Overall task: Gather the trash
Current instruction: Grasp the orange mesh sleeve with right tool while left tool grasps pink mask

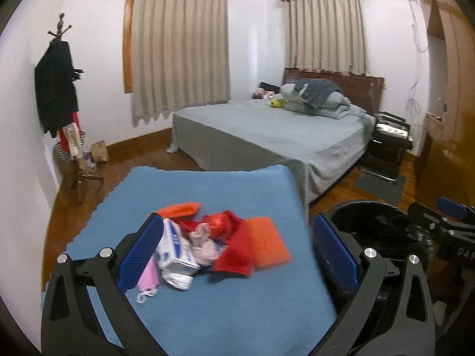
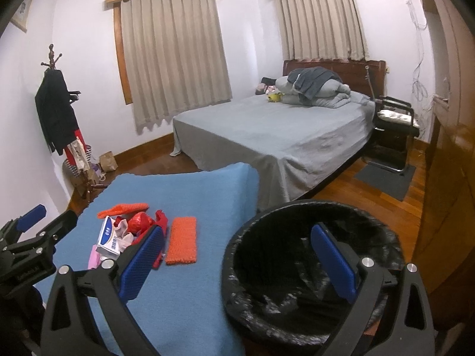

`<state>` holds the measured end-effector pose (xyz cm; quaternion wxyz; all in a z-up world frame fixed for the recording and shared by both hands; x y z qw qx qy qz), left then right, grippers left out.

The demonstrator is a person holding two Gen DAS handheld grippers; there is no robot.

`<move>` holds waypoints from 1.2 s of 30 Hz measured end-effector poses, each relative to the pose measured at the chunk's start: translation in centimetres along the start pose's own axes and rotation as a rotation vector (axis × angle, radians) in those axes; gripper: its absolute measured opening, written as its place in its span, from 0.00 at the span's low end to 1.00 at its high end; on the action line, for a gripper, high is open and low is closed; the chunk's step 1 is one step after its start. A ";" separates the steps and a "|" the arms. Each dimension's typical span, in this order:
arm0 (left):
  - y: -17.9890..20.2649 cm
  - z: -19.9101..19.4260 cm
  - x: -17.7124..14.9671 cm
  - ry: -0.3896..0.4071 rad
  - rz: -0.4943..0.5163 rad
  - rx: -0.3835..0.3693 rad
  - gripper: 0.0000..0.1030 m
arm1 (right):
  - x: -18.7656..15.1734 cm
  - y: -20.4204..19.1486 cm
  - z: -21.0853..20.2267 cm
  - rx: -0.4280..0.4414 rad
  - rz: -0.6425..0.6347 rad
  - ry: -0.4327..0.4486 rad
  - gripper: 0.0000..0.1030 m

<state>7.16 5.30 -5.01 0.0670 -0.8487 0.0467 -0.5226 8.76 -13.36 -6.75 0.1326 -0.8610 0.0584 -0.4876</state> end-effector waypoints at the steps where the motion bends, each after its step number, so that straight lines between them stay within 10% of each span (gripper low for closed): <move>1: -0.8 0.7 -0.4 -0.004 -0.005 0.017 0.95 | -0.1 -0.3 0.6 0.008 -0.002 -0.002 0.94; 14: -9.1 7.0 -4.5 -0.084 -0.058 0.144 0.95 | -5.6 -6.8 12.8 0.076 -0.089 -0.151 0.82; 31: -10.6 11.8 -8.5 -0.163 -0.081 0.142 0.93 | -10.9 -7.3 22.4 0.007 -0.146 -0.360 0.65; 36: -11.0 12.1 -9.2 -0.174 -0.075 0.150 0.83 | -11.1 -8.4 22.9 0.082 -0.141 -0.391 0.37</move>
Point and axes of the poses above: each gripper's, at about its wrist camera, not at the fingertips, and z roughly the way its jaws point, y to its right, x to its top, the point moved 7 cm from there along z, roughly the way its jaws point, and after that the axes turned 8 degrees about z, right-handed, at the moved point
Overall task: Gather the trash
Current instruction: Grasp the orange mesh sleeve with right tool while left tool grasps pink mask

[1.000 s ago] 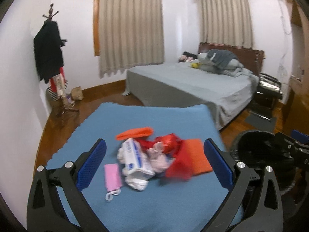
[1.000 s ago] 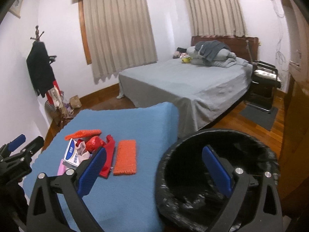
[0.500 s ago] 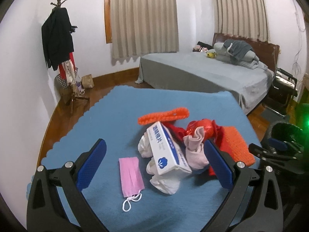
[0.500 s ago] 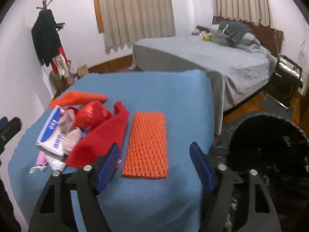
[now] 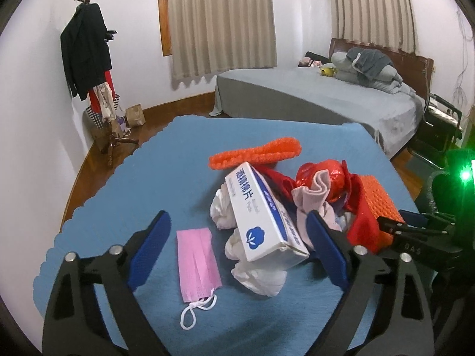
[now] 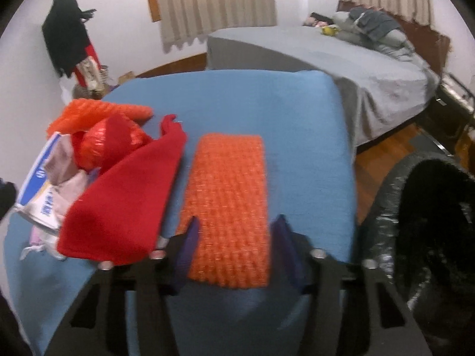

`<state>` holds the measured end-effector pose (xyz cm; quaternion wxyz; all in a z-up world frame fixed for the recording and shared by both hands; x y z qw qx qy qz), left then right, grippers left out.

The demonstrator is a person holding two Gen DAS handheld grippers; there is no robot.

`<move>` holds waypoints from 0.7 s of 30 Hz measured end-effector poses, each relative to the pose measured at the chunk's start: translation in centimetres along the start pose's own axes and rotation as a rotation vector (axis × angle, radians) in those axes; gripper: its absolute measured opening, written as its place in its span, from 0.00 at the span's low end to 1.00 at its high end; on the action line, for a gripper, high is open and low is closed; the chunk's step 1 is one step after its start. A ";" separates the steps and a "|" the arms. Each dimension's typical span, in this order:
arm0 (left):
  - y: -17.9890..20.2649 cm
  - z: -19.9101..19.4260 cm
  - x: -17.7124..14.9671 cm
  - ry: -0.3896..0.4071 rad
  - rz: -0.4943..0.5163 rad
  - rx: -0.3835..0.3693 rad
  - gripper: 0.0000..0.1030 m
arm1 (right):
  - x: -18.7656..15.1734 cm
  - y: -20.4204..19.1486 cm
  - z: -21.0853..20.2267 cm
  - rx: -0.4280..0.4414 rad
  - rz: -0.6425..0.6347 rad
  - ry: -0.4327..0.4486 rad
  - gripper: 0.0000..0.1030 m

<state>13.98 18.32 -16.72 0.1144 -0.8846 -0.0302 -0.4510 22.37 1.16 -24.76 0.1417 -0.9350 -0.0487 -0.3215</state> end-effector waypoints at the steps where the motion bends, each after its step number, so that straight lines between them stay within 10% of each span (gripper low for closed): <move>1: -0.1 0.1 0.0 -0.003 -0.003 0.000 0.83 | 0.0 -0.2 0.0 0.011 0.000 -0.003 0.34; 12: -4.9 0.8 -2.2 -0.053 -0.027 0.101 0.79 | 0.3 -1.0 -1.7 0.042 -0.001 0.024 0.23; 21: -5.8 4.9 -5.4 -0.205 -0.044 0.031 0.62 | 0.1 -1.2 -1.9 0.038 -0.002 0.020 0.23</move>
Point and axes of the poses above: each gripper's, at about its wrist camera, not at the fingertips, and z roughly the way its jaws point, y to its right, x to its top, the point moved 7 cm from there along z, roughly the way its jaws point, and after that the axes turned 8 degrees about z, right-handed, at the moved point
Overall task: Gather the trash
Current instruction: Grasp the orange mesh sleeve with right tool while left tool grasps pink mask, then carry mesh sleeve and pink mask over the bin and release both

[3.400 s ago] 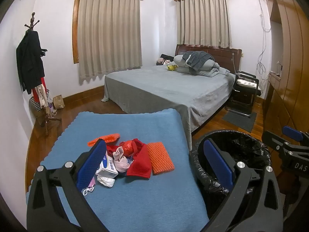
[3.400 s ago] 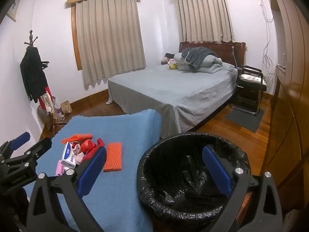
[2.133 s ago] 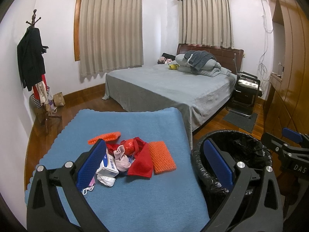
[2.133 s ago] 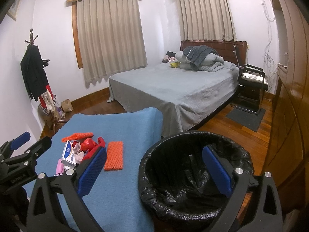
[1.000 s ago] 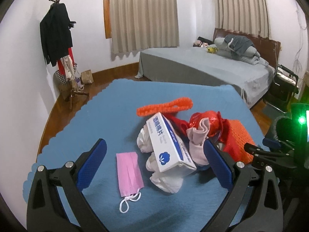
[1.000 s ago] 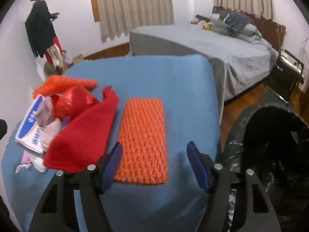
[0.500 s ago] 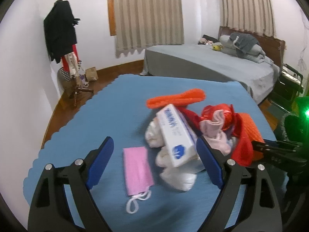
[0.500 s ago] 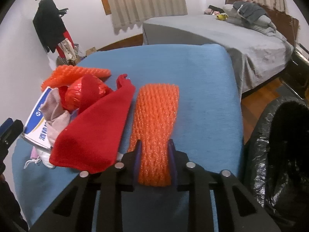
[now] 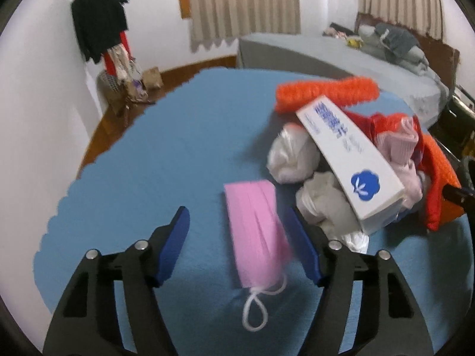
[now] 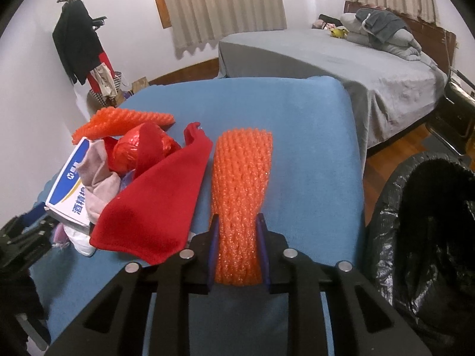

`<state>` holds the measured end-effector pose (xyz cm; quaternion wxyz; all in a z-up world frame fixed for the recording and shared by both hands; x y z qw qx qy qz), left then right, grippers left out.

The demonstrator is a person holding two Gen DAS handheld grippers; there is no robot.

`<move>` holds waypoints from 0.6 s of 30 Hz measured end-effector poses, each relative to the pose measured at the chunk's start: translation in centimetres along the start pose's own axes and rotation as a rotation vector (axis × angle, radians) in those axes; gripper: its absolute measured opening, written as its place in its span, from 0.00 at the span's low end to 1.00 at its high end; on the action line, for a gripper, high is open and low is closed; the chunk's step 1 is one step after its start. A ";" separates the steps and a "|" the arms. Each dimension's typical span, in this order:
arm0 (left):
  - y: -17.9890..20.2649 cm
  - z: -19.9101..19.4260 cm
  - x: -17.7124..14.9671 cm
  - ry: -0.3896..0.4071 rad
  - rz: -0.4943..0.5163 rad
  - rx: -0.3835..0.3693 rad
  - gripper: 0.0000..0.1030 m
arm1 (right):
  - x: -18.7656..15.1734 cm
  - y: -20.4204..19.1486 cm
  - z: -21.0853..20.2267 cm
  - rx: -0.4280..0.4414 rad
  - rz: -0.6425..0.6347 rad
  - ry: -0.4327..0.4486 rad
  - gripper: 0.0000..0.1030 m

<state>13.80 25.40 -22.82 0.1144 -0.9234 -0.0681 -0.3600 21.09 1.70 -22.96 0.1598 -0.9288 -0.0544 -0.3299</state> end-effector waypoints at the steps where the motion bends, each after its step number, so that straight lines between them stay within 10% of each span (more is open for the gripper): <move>1: 0.0 0.4 -0.1 -0.011 0.004 -0.007 0.59 | 0.0 0.1 -0.1 0.000 0.000 0.000 0.23; 8: 0.1 1.8 -0.7 -0.049 -0.012 -0.117 0.14 | 0.2 0.2 -1.1 0.009 0.009 0.016 0.23; 18: -0.7 -3.5 2.2 0.087 -0.051 -0.112 0.13 | 1.1 0.4 -4.8 0.034 0.017 0.085 0.23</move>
Point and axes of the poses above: each gripper's, at about its wrist camera, not at the fingertips, and z roughly the way its jaws point, y to its right, x to its top, the point moved 7 cm from there along z, roughly the way its jaws point, and after that the axes turned 8 degrees about z, right-handed, at the moved point
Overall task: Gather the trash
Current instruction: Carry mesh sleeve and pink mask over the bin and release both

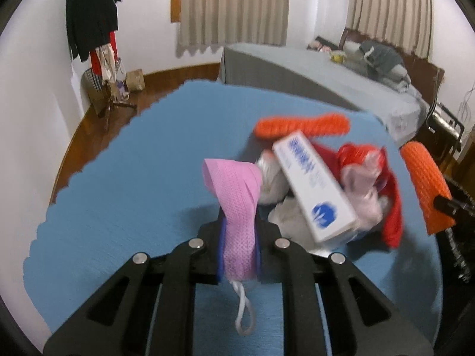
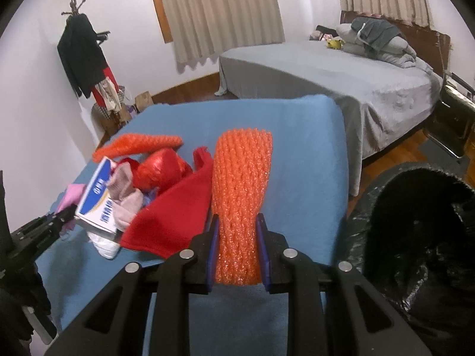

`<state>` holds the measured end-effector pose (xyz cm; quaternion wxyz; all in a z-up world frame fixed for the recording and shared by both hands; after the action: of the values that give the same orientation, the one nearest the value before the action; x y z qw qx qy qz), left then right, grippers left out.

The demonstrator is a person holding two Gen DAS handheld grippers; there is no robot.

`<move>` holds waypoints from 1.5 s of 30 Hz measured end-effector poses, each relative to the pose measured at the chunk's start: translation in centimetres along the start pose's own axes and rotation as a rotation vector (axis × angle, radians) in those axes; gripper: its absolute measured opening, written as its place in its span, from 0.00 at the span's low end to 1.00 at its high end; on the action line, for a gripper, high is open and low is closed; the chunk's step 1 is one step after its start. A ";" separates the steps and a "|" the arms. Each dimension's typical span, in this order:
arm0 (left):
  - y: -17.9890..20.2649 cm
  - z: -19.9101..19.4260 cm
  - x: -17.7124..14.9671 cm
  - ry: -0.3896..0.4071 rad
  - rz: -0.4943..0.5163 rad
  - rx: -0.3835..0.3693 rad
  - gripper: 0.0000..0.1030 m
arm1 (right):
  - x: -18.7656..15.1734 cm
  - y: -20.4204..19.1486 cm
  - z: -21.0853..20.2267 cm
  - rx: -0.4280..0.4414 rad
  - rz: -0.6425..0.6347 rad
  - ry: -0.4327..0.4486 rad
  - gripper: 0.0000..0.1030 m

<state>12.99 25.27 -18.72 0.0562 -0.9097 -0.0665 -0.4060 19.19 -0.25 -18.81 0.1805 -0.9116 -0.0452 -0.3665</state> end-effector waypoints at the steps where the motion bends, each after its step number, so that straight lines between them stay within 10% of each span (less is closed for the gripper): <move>1: 0.5 -0.5 0.2 0.010 0.001 -0.003 0.13 | 0.2 0.0 -0.4 0.005 0.002 0.007 0.23; 29: 27.2 -5.7 3.0 0.099 0.296 -0.455 0.14 | -1.1 14.8 -10.1 -0.195 0.227 0.114 0.23; 45: 40.8 -3.0 0.5 0.021 0.412 -0.644 0.25 | -3.4 23.4 -13.3 -0.331 0.374 0.138 0.45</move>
<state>17.91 -15.35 -18.28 -0.1513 -0.8709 0.2493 -0.3955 13.09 -26.68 -19.26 0.0961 -0.8941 0.1972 -0.3904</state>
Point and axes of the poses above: each gripper's, at about its wrist camera, not at the fingertips, and z roughly the way its jaws point, y to its right, x to its top, the point moved 7 cm from there along z, roughly the way its jaws point, and after that the axes turned 8 degrees about z, right-handed, at the moved point
